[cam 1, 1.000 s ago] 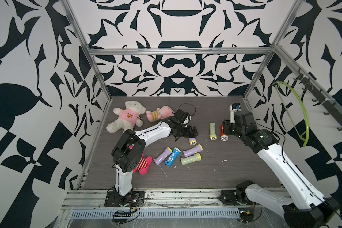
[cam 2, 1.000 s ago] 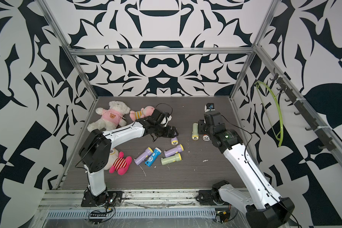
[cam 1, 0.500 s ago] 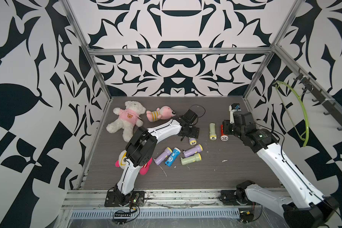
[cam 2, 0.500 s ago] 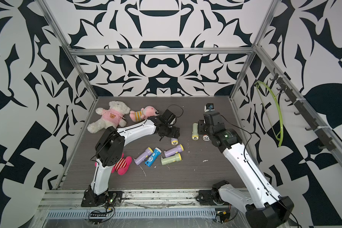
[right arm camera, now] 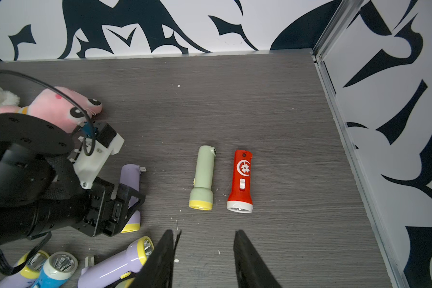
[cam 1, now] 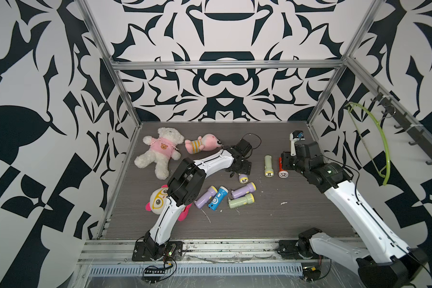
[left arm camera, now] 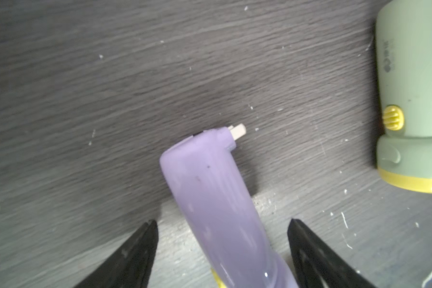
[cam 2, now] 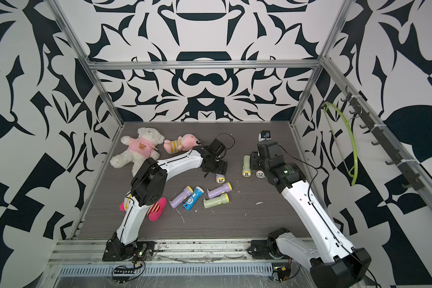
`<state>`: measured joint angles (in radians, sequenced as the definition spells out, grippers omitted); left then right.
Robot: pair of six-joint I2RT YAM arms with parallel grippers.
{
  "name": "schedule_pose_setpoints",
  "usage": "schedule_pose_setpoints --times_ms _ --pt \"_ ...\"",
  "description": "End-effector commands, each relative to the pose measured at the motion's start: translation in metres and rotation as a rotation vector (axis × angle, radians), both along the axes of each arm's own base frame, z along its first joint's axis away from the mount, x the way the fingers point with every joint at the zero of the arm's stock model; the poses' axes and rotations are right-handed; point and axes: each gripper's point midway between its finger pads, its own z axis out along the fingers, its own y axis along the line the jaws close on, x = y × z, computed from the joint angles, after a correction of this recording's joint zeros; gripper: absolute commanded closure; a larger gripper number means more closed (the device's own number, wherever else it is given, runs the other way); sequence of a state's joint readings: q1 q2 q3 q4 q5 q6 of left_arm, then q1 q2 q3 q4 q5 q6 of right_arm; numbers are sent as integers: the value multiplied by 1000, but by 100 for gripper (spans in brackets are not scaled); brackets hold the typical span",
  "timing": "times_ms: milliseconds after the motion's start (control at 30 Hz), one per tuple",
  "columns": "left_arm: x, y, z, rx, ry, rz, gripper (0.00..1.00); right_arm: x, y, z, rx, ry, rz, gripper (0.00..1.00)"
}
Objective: Close the plug at the bottom of the flashlight
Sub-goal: Pick up the flashlight from the center of the board.
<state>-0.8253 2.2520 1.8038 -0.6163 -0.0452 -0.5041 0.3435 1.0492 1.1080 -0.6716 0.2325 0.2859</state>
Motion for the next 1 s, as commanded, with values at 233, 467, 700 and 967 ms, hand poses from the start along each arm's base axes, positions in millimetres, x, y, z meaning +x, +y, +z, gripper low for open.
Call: schedule_pose_setpoints --times_ms 233,467,700,967 --pt "-2 3 -21 54 34 17 32 4 -4 1 -1 -7 -28 57" --pt "-5 4 -24 46 46 26 52 6 -3 -3 -3 7 -29 57" --pt "-3 2 -10 19 8 9 80 6 -3 -3 -5 10 -28 57" --pt "6 7 40 -35 -142 -10 100 6 5 0 24 -1 7 57"
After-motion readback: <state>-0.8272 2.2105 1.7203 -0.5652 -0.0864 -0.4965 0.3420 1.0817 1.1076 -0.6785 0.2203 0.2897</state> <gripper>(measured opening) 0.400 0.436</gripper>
